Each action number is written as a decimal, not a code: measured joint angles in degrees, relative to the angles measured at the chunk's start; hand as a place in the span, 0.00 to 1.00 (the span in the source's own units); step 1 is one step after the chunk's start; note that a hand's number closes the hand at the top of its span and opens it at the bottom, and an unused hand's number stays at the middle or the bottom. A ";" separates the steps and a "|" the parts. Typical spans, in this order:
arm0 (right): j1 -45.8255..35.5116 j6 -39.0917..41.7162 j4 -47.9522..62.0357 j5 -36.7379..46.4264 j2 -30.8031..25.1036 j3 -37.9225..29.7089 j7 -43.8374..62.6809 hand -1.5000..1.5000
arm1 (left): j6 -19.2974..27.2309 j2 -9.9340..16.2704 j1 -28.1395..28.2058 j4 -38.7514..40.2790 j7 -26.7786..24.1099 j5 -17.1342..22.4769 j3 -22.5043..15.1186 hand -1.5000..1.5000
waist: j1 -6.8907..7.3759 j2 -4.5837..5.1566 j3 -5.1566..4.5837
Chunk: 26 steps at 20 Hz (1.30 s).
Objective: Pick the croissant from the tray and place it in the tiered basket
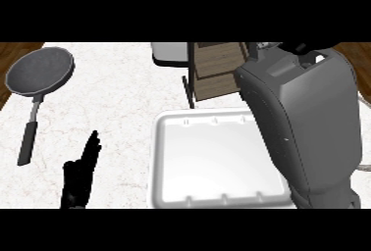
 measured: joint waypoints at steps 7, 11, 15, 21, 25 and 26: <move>-12.00 5.48 5.51 6.69 0.06 -8.59 -0.65 1.00 | -0.66 -0.14 -1.22 -0.35 0.54 -0.51 -1.01 0.50 | 1.88 1.08 0.17; -17.52 7.89 9.90 9.72 0.08 -13.65 -1.00 1.00 | -1.09 -0.12 -1.86 0.02 -0.11 -0.46 -0.89 0.50 | 2.59 1.79 0.25; -22.22 9.49 14.75 11.40 0.09 -18.94 -1.64 1.00 | -1.25 -0.22 -2.34 -0.13 -0.24 -0.72 -1.10 0.50 | 3.14 2.31 0.36; -25.92 10.06 22.16 12.79 0.04 -25.77 -3.07 1.00 | -0.49 -1.40 -3.03 -0.01 0.11 -1.43 -1.72 0.50 | 3.43 2.85 0.46; -26.11 9.12 25.92 13.97 0.04 -29.17 -3.24 1.00 | -0.55 -1.55 -2.77 -0.09 -0.40 -1.62 -1.78 0.50 | 3.49 2.95 0.51; -25.50 8.68 26.64 14.38 0.02 -30.09 -3.37 1.00 | -0.94 -1.39 -2.71 -0.15 -0.51 -1.29 -1.57 0.50 | 3.45 2.99 0.51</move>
